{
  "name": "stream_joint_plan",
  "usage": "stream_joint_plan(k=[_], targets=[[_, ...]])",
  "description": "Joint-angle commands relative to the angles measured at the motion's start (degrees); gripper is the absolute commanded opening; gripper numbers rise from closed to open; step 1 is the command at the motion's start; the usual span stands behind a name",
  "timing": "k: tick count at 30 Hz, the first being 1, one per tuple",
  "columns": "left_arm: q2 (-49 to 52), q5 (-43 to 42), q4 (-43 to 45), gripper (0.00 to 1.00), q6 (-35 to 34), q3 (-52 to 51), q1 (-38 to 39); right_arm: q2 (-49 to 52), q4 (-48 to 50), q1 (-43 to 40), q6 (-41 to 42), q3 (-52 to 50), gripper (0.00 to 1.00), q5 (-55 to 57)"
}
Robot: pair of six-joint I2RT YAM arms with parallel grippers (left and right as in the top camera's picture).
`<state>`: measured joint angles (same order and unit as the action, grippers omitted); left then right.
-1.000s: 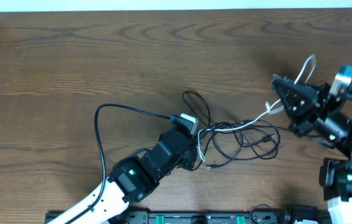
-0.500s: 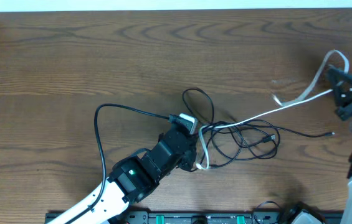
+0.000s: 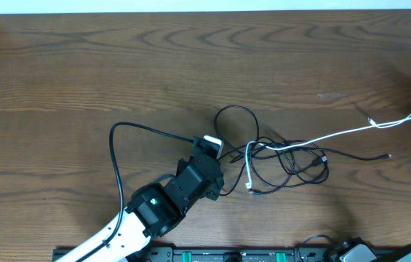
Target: Untangle cables
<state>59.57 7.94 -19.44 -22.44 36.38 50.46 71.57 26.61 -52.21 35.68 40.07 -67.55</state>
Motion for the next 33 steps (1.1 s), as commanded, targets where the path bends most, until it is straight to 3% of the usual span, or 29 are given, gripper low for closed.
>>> stream_joint_plan(k=[1,15,22,33], targets=[[-0.42,2.03,-0.22,0.23,0.57,0.59,-0.15,1.57,0.20,-2.91,-2.51,0.66,0.01,7.15],[-0.42,1.97,-0.46,0.23,0.52,0.59,-0.15,6.56,-3.04,-4.04,-12.24,0.66,0.01,31.43],[-0.42,1.95,-0.48,0.23,0.52,0.61,-0.15,9.79,-10.67,-4.07,-12.17,0.66,0.01,45.35],[-0.42,1.95,-0.68,0.23,0.50,0.59,-0.15,13.84,-8.28,-5.62,-11.93,0.68,0.01,56.06]])
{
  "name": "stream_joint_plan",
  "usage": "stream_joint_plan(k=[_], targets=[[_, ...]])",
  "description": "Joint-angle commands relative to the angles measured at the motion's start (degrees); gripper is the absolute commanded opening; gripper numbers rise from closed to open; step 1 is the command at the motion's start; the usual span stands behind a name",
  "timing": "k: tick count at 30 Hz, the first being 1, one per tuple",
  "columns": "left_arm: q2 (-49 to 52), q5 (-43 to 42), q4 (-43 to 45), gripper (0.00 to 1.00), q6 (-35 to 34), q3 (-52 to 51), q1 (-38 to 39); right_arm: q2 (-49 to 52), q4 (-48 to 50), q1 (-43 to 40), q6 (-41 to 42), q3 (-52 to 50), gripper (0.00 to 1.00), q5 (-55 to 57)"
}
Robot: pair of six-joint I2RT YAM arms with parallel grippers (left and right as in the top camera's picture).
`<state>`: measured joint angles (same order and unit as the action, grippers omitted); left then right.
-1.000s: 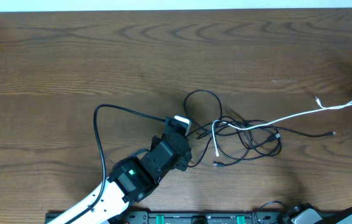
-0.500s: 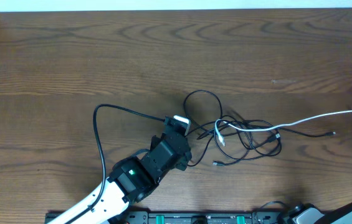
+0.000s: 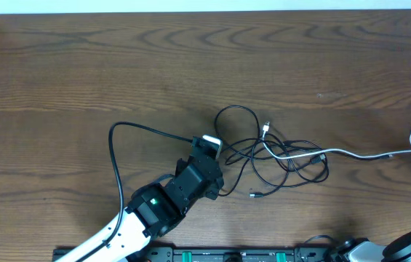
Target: Untangle cables
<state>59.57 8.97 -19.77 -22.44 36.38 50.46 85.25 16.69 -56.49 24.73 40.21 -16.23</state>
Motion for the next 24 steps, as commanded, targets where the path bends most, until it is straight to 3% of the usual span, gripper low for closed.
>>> stream_joint_plan(k=[1,12,18,22,24], targets=[[-0.42,0.92,-0.33,0.23,0.50,0.59,-0.15,0.15,2.86,-1.70,-0.76,0.55,0.01,4.76],[-0.42,0.92,-0.33,0.23,0.52,0.61,-0.15,0.46,10.03,-7.61,0.92,0.98,0.01,7.37],[-0.42,0.94,-0.33,0.23,0.50,0.61,-0.15,6.10,10.67,-8.28,1.18,1.18,0.02,7.02],[-0.42,0.94,-0.31,0.23,0.50,0.61,-0.15,10.29,9.09,-8.28,5.25,1.18,0.25,3.69],[-0.42,0.94,-0.31,0.23,0.00,0.61,-0.15,11.45,9.03,-8.28,5.22,1.18,0.50,0.61]])
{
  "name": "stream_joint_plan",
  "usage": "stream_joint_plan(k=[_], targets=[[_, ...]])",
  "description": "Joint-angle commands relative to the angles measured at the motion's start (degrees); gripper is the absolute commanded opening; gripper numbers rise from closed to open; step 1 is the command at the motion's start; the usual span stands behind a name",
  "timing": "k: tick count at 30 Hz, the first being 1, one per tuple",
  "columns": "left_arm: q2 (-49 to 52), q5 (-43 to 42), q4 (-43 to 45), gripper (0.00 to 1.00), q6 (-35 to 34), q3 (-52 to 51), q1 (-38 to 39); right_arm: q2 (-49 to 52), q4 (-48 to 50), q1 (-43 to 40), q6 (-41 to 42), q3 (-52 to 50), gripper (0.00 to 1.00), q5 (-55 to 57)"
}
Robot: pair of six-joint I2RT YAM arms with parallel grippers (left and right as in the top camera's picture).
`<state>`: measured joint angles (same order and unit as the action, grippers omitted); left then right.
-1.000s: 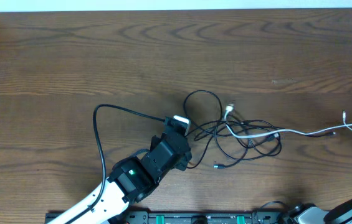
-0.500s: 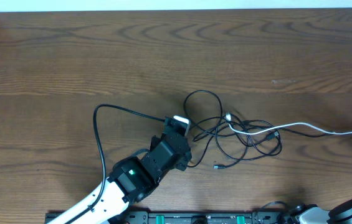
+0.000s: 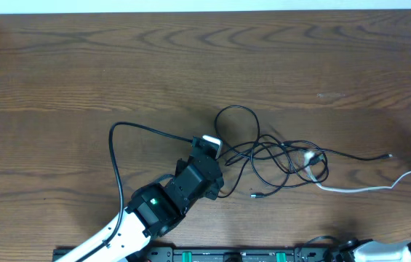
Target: Untangle cables
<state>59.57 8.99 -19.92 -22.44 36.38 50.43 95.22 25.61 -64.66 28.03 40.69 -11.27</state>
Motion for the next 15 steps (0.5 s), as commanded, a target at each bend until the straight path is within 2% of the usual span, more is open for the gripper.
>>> stream_joint_plan(k=[1,3,5,7,8,15], targets=[[-0.42,0.92,-0.15,0.23,-0.70,0.61,-0.13,1.55,-0.09,-0.11,1.90,0.70,0.56,-5.88],[-0.42,0.92,-0.15,0.23,-1.40,0.61,-0.13,1.40,-0.09,-0.07,1.92,0.70,0.62,-9.14],[-0.42,0.96,-0.15,0.23,-1.38,0.61,-0.13,1.14,-0.09,0.07,1.95,0.70,0.73,-12.87],[-0.42,0.96,-0.09,0.23,-1.38,0.61,-0.13,0.74,-0.83,0.46,2.01,0.70,0.94,-16.57],[-0.42,0.94,-0.04,0.23,-1.40,0.61,-0.13,0.55,-2.05,0.74,2.29,0.70,0.99,-17.70],[-0.42,0.92,0.02,0.23,-1.40,0.61,-0.13,-1.66,-11.98,4.74,3.65,0.70,0.99,-17.99]])
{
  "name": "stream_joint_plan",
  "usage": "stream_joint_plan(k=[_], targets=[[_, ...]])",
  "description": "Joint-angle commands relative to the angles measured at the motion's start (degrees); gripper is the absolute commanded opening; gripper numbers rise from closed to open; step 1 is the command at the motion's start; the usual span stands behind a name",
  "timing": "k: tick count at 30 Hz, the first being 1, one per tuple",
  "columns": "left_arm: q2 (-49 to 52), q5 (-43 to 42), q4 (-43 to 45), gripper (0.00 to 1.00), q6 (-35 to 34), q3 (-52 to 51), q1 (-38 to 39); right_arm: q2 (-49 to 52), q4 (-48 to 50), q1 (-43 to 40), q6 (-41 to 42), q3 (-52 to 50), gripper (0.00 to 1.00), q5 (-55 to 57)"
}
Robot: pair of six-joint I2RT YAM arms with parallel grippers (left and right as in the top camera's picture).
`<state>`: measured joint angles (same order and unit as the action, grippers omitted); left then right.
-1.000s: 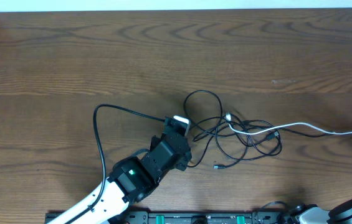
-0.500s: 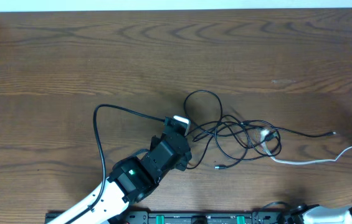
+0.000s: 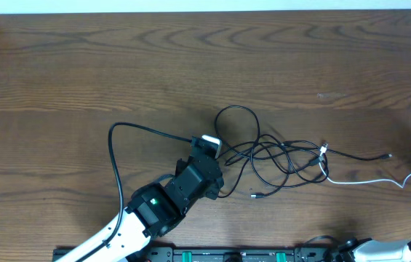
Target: Untangle cables
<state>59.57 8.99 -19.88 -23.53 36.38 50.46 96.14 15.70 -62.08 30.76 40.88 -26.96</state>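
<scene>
A knot of thin black cables [image 3: 281,161] lies at mid table. My left gripper [image 3: 206,145] sits at the knot's left edge, shut on a black cable [image 3: 116,156] that arcs out to the left; a white piece shows at its tip. A white cable [image 3: 365,181] runs from its plug [image 3: 324,151] at the knot's right edge off the right side of the overhead view. One black lead ends at a plug [image 3: 389,156] to the right. Only a bit of the right arm shows at the bottom right; its gripper is out of view.
The brown wooden table [image 3: 81,65] fills the view. A black rail with green parts [image 3: 227,255] runs along the front edge. A small black plug [image 3: 253,194] lies just below the knot.
The white cable's plug has shifted a little to the right, from inside the knot's right loops to its right edge. The left gripper and black cables stay put.
At first the white cable crossed the whole knot, its plug at the lower left of it. Then its plug lay at the top of the knot, later among the right loops, and now at the right edge. The left gripper held its place throughout.
</scene>
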Motion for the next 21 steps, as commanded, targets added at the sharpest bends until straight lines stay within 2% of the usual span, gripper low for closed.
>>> stream_joint_plan(k=[1,5,9,21], targets=[[-0.42,0.92,-0.02,0.23,-0.31,0.61,-0.15,-3.19,-3.02,2.71,0.92,0.50,0.99,-2.08],[-0.42,0.92,-0.02,0.23,-0.31,0.59,-0.15,-7.54,-8.31,4.24,0.92,0.50,0.99,0.55],[-0.42,0.92,0.00,0.24,-0.31,0.61,-0.15,-14.73,-17.68,4.44,0.85,0.50,0.99,2.67],[-0.42,0.92,-0.02,0.24,-0.31,0.59,-0.15,-28.37,-45.38,4.46,-0.61,0.50,0.99,-0.09]])
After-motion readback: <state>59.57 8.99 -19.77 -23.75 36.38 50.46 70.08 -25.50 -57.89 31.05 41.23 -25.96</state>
